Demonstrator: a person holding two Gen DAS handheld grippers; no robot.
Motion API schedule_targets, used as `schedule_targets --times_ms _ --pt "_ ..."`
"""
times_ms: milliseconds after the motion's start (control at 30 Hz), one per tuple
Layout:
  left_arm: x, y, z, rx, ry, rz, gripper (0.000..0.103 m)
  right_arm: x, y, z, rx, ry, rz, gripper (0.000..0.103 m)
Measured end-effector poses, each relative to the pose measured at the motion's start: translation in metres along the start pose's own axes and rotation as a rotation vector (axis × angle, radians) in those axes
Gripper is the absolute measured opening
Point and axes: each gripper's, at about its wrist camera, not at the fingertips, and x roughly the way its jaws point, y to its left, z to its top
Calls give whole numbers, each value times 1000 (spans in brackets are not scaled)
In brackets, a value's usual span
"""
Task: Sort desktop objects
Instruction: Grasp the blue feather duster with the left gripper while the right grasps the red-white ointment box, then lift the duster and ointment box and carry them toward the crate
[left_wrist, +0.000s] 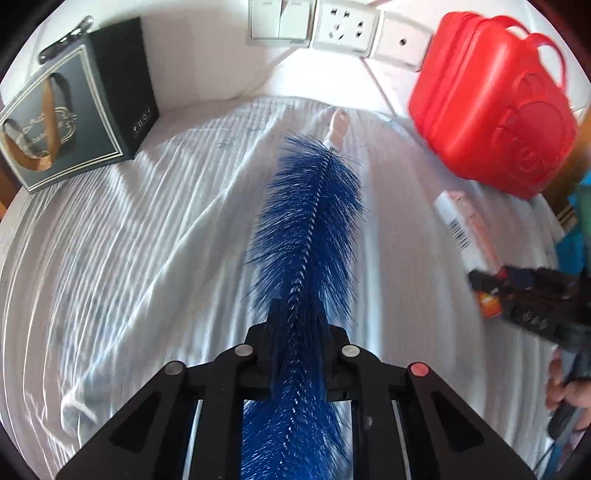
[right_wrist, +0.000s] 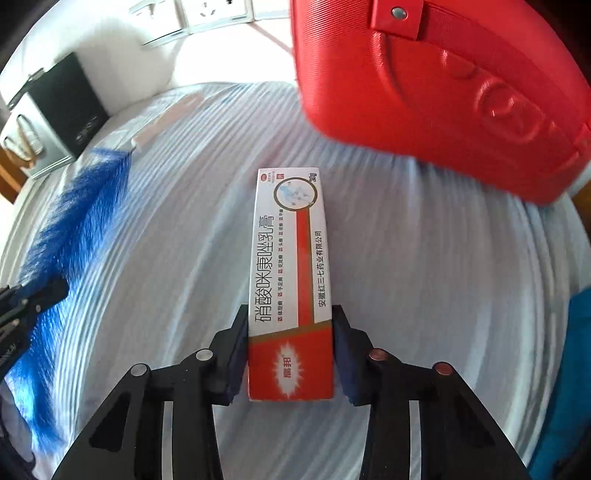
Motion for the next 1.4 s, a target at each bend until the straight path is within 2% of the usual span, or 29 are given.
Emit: schedule_targets --times_ms 100,267,433,533,667,767,867,1000,1167,1400 --pt "-15 1 -20 -2 2 -15 15 -10 8 -20 4 12 17 40" --pt "-40 6 -51 -37 1 -20 15 -40 17 -51 12 -33 25 40" --pt "-80 1 -75 -52 -38 -15 15 -80 35 -73 23 -104 49 40" --pt "-109 -1 -88 -54 -66 -16 15 -105 39 -86 26 -119 67 40" --pt "-140 -1 -114 -56 -78 -19 15 -109 68 -135 13 -79 76 40" --pt "-157 1 -140 -68 -71 -15 15 -112 74 -173 8 -40 78 40" --pt "-171 7 -162 -72 -69 -4 15 -123 76 -200 22 -42 97 40" --pt "-195 8 -177 -72 -98 4 15 -158 82 -213 28 -125 97 40" --pt "-236 -2 -184 -35 -177 -10 15 -218 90 -219 27 -273 67 40" --pt "-293 -36 -184 40 -293 -86 15 -312 78 -242 77 -461 19 40"
